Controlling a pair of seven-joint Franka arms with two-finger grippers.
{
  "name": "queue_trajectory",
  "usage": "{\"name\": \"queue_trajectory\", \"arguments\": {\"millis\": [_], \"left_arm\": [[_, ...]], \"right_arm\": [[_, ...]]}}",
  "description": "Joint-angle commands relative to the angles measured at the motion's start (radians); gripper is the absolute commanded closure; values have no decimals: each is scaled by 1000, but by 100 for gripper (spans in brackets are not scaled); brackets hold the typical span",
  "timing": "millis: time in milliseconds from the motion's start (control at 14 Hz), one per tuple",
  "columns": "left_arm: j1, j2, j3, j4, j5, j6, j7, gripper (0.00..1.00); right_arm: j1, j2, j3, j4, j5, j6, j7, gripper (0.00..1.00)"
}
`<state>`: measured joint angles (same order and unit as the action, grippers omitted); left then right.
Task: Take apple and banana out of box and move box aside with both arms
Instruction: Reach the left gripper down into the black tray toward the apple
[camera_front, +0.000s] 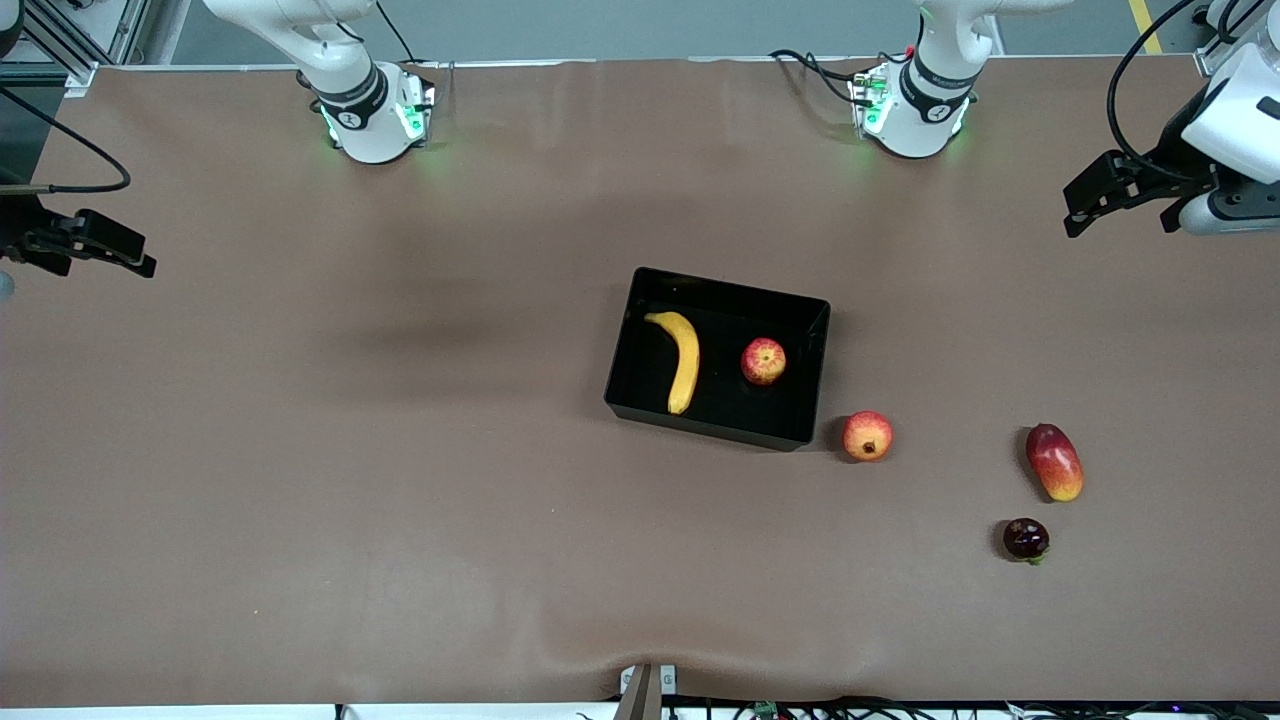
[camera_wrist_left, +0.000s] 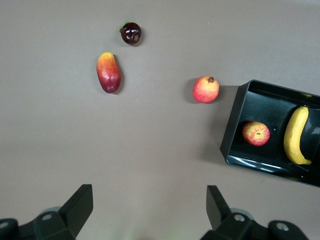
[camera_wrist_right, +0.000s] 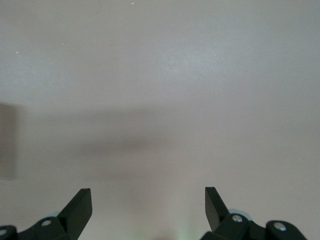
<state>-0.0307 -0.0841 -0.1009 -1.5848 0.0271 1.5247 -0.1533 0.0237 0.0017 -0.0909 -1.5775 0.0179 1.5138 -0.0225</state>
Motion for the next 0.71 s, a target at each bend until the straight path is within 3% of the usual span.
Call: {"name": "queue_trajectory", "arguments": {"millis": [0, 429, 643], "left_arm": [[5, 10, 0, 25, -18, -18, -6, 0], [-1, 61, -3, 57, -15, -18, -15, 0], [-18, 99, -20, 51, -21, -18, -125, 0]], "right_arm": [[-2, 9, 2, 22, 2, -10, 13, 0], [-2, 9, 2, 22, 2, -10, 13, 0], [-1, 9, 2, 22, 2, -10, 13, 0]]}}
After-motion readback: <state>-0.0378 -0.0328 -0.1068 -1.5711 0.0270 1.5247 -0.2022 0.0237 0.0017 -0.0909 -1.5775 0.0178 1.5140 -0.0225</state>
